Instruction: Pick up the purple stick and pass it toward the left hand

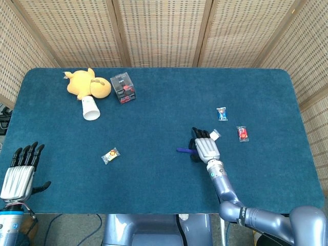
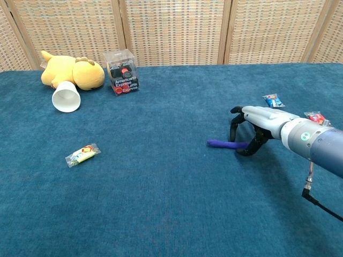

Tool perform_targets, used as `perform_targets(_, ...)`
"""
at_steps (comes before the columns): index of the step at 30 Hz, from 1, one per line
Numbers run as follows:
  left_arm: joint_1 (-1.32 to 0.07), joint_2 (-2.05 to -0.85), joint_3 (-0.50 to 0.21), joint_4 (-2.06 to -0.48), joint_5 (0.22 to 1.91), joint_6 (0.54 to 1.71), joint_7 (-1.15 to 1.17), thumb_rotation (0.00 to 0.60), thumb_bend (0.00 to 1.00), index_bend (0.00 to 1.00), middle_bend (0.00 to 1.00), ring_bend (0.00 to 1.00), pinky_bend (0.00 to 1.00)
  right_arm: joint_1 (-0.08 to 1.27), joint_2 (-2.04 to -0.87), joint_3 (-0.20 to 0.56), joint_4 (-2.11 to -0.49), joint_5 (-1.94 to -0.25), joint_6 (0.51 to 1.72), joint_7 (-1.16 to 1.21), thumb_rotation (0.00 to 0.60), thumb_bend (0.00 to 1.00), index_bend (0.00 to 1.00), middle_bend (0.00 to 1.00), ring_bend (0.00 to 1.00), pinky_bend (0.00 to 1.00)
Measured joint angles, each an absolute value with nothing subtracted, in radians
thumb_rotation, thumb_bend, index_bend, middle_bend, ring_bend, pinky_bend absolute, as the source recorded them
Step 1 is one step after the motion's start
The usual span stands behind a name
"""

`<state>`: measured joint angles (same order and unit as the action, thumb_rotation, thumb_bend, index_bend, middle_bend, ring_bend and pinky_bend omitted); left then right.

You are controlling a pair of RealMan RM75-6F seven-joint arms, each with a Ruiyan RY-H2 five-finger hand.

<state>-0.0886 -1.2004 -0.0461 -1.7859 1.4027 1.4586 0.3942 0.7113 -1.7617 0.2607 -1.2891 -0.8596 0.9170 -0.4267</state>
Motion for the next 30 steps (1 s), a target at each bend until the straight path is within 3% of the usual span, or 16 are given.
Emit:
perform_targets(19,-0.091,-1.199,-0.041,-1.787,1.402,1.461,0.392,0.6,0.0,0.0,0.0,0.0,0.0,0.727,-1.785,0.255,-1.255,-0.834,0.922,-0.42,0.6,0.56,0.57,0.0,0.0,0.0)
perform_targets(30,-0.097,-1.198,-0.042,-1.786,1.396,1.454,0.388,0.6,0.0,0.0,0.0,0.0,0.0,0.718,-1.77,0.268,-1.291,-0.832,0.927,-0.381,0.6,0.58,0.63,0.05,0.0,0.0)
